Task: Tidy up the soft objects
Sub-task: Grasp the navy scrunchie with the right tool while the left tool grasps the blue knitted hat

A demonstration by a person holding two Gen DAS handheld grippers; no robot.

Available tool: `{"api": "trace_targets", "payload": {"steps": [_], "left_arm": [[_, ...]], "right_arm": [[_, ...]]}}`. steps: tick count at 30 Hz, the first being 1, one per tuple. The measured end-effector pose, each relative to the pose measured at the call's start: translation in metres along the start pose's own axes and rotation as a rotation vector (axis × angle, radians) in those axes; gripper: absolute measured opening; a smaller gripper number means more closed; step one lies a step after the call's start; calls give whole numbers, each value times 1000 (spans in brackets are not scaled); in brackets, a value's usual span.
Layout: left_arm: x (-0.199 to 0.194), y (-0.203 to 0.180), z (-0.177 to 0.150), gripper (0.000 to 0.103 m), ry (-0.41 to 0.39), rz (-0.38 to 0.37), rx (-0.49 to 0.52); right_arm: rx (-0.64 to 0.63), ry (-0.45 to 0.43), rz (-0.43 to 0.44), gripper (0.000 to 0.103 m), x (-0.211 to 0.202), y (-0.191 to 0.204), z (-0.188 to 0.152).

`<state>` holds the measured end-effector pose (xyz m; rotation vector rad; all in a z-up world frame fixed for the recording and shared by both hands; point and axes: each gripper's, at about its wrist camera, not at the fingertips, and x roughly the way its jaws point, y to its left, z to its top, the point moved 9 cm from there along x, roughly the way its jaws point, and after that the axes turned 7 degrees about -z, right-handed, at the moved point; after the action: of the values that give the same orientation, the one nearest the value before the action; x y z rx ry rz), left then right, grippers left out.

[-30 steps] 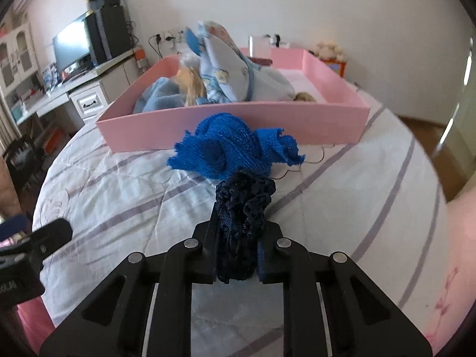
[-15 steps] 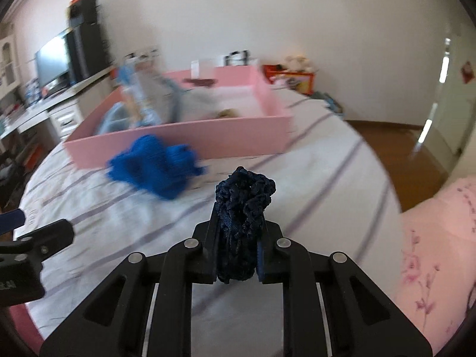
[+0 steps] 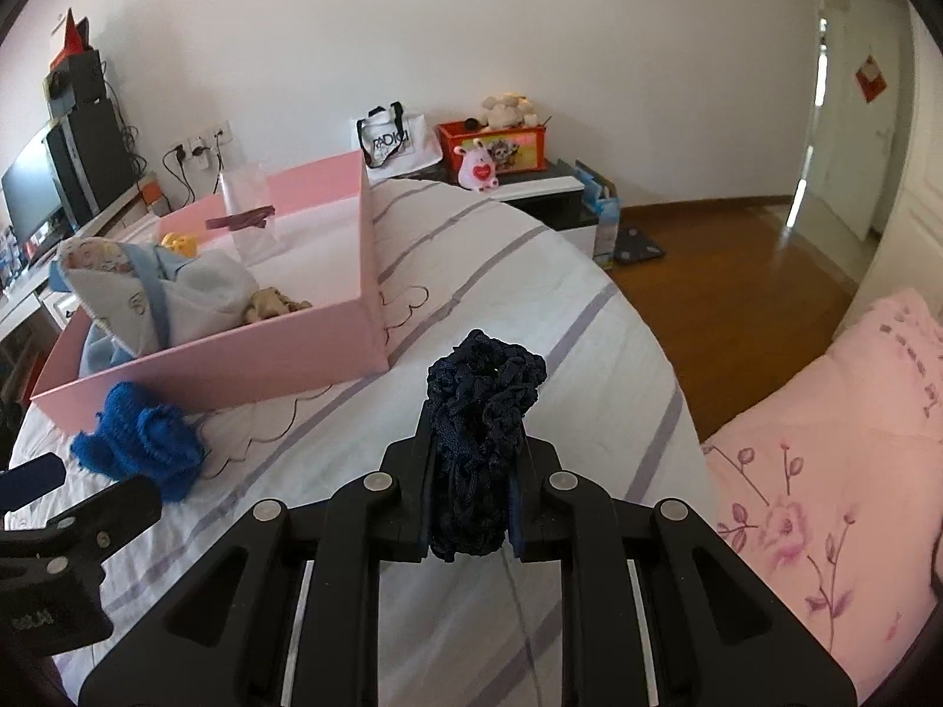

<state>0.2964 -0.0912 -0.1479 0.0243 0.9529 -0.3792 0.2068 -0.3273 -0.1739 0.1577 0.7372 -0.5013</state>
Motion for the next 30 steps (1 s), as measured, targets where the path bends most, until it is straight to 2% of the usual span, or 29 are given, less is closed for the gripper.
{"api": "trace_targets", "payload": {"steps": [5,9,12,17,20,30], "left_arm": [[22,2,9,103,21,22,-13],[41,3,11,103,53,13,-33],[56,4,9,97,81,-28,-54],[59,14,14,59,24,34,-45],[58,18,15,53,3,36,-70],[50,19,6,51,-3,13,-58]], "right_arm": [[-18,44,55,17,13,12,0],[-28,78,79,17,22,20,-4],[-29,99,88,18,26,20,-7],[-35,109,90,20,28,20,-9],[-42,111,86,20,28,22,-9],[-53,104,62,20,27,22,-8]]}}
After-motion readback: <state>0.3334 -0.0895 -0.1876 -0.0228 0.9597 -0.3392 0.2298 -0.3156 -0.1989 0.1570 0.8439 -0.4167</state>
